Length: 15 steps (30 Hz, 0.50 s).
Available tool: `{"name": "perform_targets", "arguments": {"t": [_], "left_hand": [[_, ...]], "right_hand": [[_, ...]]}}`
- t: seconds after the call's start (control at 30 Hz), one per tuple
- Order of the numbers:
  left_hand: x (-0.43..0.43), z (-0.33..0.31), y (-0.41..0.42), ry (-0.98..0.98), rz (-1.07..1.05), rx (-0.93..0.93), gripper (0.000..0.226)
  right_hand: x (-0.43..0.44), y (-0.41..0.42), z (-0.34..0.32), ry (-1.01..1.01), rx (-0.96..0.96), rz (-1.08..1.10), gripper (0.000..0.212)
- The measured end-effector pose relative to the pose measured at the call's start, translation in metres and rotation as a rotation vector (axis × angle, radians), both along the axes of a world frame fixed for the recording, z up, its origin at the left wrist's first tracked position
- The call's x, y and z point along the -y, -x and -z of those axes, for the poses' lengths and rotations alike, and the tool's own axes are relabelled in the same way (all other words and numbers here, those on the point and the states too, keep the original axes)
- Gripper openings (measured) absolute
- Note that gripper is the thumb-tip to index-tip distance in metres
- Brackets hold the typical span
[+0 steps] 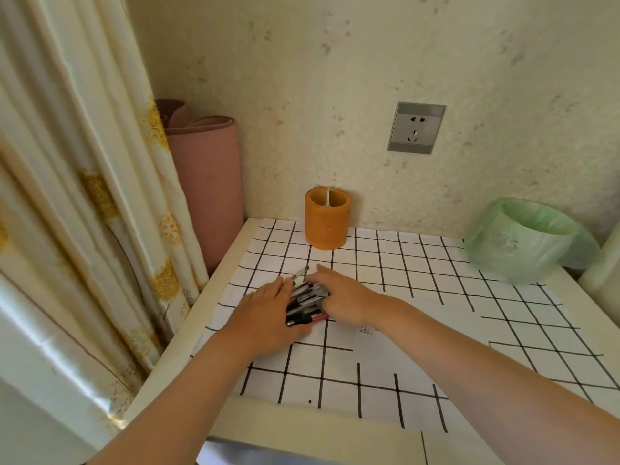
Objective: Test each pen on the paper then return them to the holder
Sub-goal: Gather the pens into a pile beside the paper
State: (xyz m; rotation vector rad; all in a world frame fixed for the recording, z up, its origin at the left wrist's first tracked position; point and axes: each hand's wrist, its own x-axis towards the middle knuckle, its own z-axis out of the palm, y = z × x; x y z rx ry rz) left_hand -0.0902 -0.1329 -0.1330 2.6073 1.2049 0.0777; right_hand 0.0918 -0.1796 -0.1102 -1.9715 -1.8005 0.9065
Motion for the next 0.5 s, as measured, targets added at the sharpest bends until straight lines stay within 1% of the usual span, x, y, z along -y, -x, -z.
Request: {"name": "perform_targets", "arguments": {"t": [0.07, 0.2, 0.23, 0.3, 0.33, 0.37, 0.4, 0.5], "left_hand": [[0.006, -0.003, 0.002, -0.012, -0.005, 0.001, 0.095], [0.014, -0.004, 0.004, -0.078, -0.019, -0.082, 0.087], [0.016, -0.004, 0.004, -0.087, -0.032, -0.117, 0.086], [0.018, -0.004, 0.004, -0.087, -0.048, -0.183, 0.087], [0.019, -0.005, 0.003, -0.078, -0.053, -0.201, 0.087], [0.020, -0.005, 0.003, -0.062, -0.056, -0.209, 0.087], [0.021, -0.005, 0.002, -0.046, -0.060, -0.208, 0.087], [0.023, -0.006, 0.001, -0.007, -0.071, -0.175, 0.088]], "right_hand": [[0.004, 0.004, -0.005, -0.041, -0.030, -0.028, 0.063], [0.008, -0.010, -0.015, -0.113, 0.038, 0.083, 0.064], [0.009, -0.016, -0.015, -0.120, 0.092, 0.105, 0.063], [0.014, -0.026, -0.016, -0.112, 0.306, 0.136, 0.058], [0.017, -0.028, -0.015, -0.084, 0.420, 0.141, 0.056], [0.019, -0.028, -0.014, -0.046, 0.492, 0.140, 0.053], [0.021, -0.027, -0.012, -0.010, 0.511, 0.138, 0.049], [0.018, -0.021, -0.003, -0.005, 0.420, 0.150, 0.038]]}}
